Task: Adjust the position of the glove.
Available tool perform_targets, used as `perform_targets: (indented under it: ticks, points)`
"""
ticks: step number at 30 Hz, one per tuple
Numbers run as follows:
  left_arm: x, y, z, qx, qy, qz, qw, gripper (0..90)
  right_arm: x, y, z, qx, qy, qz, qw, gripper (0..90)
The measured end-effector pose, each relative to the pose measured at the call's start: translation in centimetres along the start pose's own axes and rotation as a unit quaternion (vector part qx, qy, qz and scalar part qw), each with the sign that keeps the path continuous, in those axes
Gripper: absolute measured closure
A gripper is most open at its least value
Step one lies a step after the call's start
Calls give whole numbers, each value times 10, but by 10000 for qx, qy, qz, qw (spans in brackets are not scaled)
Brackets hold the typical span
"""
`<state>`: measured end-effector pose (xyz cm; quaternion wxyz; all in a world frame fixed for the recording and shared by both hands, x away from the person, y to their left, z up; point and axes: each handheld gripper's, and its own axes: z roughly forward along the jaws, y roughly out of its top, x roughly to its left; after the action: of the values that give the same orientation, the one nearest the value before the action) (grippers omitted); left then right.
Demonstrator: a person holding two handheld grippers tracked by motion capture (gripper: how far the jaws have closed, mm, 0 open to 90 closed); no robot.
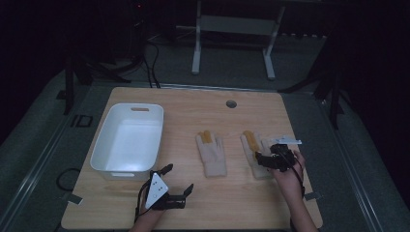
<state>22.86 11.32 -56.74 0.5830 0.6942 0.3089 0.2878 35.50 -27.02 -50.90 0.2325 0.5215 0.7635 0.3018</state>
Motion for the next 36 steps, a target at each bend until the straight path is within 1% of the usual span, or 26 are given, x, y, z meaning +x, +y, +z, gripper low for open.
perform_targets:
  ticks: [1, 2, 3, 6, 10, 11, 12, 13, 15, 17, 18, 20, 21, 22, 23, 26, 31, 36]
  points:
    - [0, 0, 0, -4, -1, 5, 10000, 41, 1, 2, 4, 43, 16, 25, 10000, 298]
    - [0, 0, 0, -8, -2, 8, 10000, 41, 2, 3, 6, 68, 0, -10, 10000, 305]
    - [0, 0, 0, -8, -6, 9, 10000, 41, 4, 4, 11, 145, -68, -108, 9998, 302]
    - [0, 0, 0, -9, -16, 15, 10000, 41, 7, 7, 21, 236, -168, -173, 9994, 299]
    - [0, 0, 0, -10, -25, 5, 10000, 41, 8, 8, 35, 325, -256, -127, 9991, 285]
    - [0, 0, 0, -12, -26, 8, 10000, 41, 8, 8, 39, 367, -224, -91, 9990, 285]
    - [0, 0, 0, -11, -29, 8, 10000, 41, 9, 7, 43, 431, -242, -37, 9988, 284]
    - [0, 0, 0, -7, -28, 14, 10000, 41, 9, 6, 46, 463, -321, -46, 9984, 283]
    - [0, 0, 0, -14, -31, 17, 10000, 41, 10, 3, 52, 524, -269, -15, 9983, 282]
    - [0, 0, 0, -8, -28, 13, 10000, 41, 10, 1, 52, 446, -226, -17, 9987, 308]
    - [0, 0, 0, -13, -29, 17, 10000, 41, 10, 1, 52, 446, -198, -24, 9988, 340]
    - [0, 0, 0, -12, -27, 21, 10000, 41, 11, 0, 51, 412, -105, 66, 9991, 444]
    - [0, 0, 0, -12, -33, 19, 10000, 41, 12, 0, 50, 381, -53, 38, 9993, 474]
    - [0, 0, 0, -9, -39, 14, 10000, 41, 13, -1, 50, 338, -51, -1, 9994, 489]
    - [0, 0, 0, -8, -38, 12, 10000, 41, 14, -2, 50, 310, -52, 13, 9995, 505]
    - [-1, 0, 0, -11, -49, 21, 10000, 41, 18, -4, 49, 245, -131, 73, 9996, 559]
    - [-1, 0, 0, -20, -57, 26, 10000, 41, 28, -5, 47, 167, -400, 143, 9990, 630]
    - [-1, 0, 0, -23, -63, 11, 10000, 41, 33, -1, 42, 227, -404, 135, 9988, 654]
